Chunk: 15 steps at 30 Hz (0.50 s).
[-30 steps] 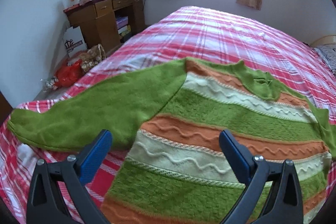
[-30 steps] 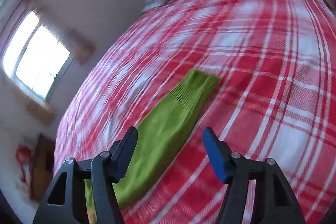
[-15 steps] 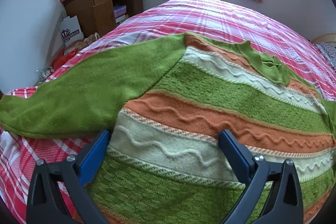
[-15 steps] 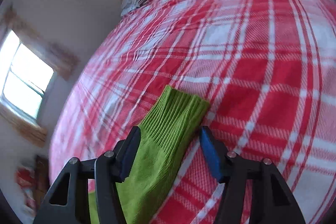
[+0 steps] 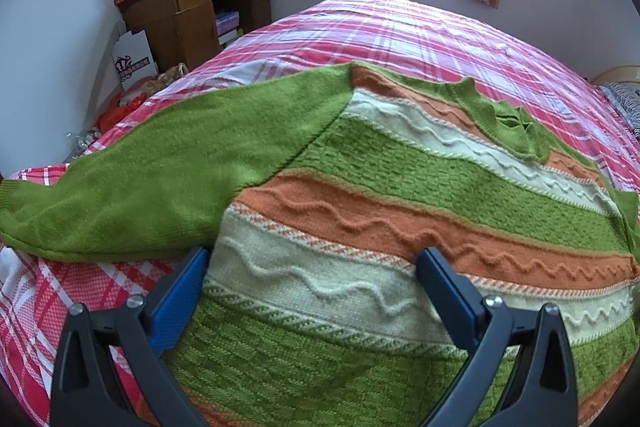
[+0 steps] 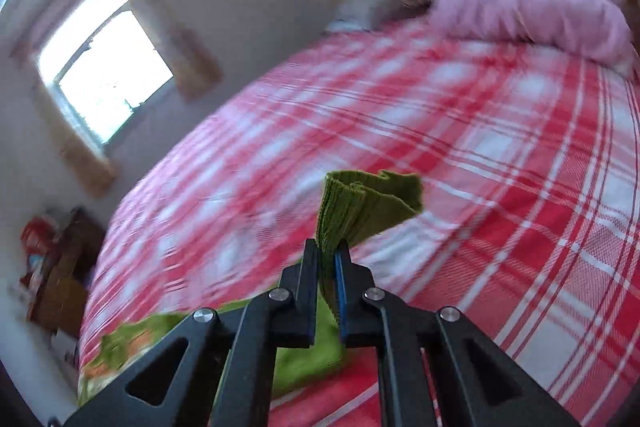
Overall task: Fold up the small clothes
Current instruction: 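Carry the sleeve cuff with the right tool across the sweater body, release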
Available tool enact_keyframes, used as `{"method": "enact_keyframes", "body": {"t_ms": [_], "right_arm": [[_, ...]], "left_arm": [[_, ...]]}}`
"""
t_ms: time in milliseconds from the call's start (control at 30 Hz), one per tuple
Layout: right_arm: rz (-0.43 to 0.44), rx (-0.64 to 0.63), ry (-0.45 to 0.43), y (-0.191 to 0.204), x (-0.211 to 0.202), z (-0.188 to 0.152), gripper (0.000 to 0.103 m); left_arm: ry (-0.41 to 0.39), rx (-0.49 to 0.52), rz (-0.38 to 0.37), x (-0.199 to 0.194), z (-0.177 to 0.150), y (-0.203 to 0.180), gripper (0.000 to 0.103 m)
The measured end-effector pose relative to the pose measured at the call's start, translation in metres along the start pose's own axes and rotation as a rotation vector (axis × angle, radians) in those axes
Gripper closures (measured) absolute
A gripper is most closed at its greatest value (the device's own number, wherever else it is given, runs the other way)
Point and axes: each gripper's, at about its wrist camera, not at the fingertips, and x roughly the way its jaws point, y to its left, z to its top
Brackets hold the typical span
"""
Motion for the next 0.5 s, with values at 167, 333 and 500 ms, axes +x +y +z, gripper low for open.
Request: {"method": "enact_keyframes", "body": {"t_ms": [167, 333, 500], "right_arm": [[0.124, -0.1, 0.016, 0.074, -0.024, -0.025, 0.096], [0.25, -0.231, 0.056, 0.157, -0.03, -0.064, 0.096], [0.371, -0.316, 0.095, 0.232, -0.032, -0.114, 0.096]], "left_arm": [[-0.004, -0.002, -0.008, -0.001, 0.0, 0.001, 0.0], [-0.011, -0.002, -0.028, -0.003, -0.003, 0.004, 0.0], [-0.009, 0.015, -0.038, -0.005, -0.003, 0.004, 0.0]]}}
